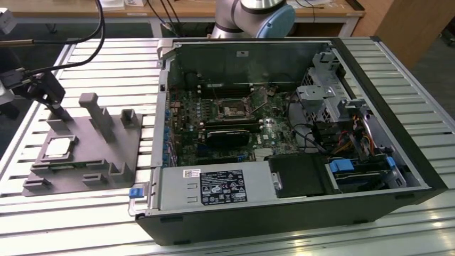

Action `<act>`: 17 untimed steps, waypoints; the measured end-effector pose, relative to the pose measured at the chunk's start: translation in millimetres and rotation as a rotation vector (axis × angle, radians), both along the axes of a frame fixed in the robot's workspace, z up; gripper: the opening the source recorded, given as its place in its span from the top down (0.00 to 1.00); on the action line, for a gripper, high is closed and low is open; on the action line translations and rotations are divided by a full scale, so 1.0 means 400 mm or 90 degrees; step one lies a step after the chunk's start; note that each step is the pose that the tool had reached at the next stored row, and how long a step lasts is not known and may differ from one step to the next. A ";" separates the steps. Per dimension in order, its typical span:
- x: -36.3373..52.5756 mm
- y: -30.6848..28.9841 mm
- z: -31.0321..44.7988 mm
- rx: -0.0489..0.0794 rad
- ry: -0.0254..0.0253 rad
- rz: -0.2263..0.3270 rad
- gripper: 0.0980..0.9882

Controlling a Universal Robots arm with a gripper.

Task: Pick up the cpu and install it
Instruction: 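Pick up the cpu and move it towards the insertion slot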

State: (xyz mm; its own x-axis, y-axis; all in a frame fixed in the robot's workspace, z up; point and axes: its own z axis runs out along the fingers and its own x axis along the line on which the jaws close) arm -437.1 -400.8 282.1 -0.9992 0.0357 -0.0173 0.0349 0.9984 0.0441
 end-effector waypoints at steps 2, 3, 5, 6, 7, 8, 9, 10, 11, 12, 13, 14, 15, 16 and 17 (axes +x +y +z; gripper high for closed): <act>0.000 -0.001 -0.007 0.000 0.0000 0.000 0.12; 0.000 -0.001 -0.010 0.000 0.0000 0.000 0.12; 0.000 -0.003 -0.019 0.000 0.0000 0.000 0.12; 0.000 -0.004 -0.024 0.000 0.0000 0.000 0.12; 0.000 -0.006 -0.028 0.000 -0.0001 0.001 0.12; 0.000 -0.008 -0.033 0.000 0.0000 0.002 0.12; 0.000 -0.009 -0.037 0.000 -0.0001 0.003 0.12; 0.000 -0.011 -0.041 0.000 -0.0001 0.003 0.12; -0.001 -0.012 -0.046 0.000 0.0000 0.003 0.12; -0.001 -0.013 -0.050 0.000 -0.0001 0.003 0.12; -0.001 -0.013 -0.055 0.000 0.0000 0.003 0.12; -0.001 -0.013 -0.059 0.000 0.0002 0.004 0.12; -0.002 -0.014 -0.064 0.000 0.0005 0.004 0.12; -0.002 -0.014 -0.068 0.000 0.0007 0.004 0.12; -0.003 -0.014 -0.073 0.000 0.0009 0.005 0.12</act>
